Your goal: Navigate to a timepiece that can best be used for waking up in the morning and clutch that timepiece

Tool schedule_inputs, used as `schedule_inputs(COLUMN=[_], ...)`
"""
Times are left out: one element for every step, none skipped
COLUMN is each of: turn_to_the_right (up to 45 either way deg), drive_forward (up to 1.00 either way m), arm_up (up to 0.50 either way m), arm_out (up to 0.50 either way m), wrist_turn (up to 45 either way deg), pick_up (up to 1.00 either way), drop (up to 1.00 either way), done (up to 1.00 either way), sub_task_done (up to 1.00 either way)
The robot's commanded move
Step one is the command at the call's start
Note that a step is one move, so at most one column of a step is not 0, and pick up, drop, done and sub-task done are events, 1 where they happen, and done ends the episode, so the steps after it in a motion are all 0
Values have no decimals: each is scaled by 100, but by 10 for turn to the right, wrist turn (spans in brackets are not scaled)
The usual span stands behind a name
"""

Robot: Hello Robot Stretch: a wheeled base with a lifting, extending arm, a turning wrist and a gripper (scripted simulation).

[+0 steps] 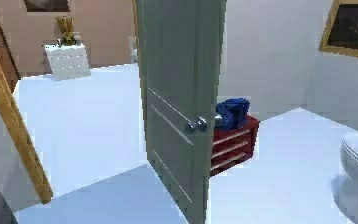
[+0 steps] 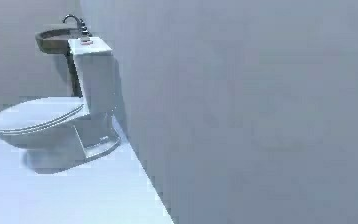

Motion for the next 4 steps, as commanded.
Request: schedule_inputs(turn_to_the_right=[-300,0,0,0], drive_forward=[0,100,50,100], arm_up=[0,0,0,0], arm_out=[0,0,0,0], wrist_turn=[0,0,0,0], pick_up=[0,0,0,0], drop=[0,0,0,0], done=[0,0,0,0], sub_task_done=[0,0,0,0])
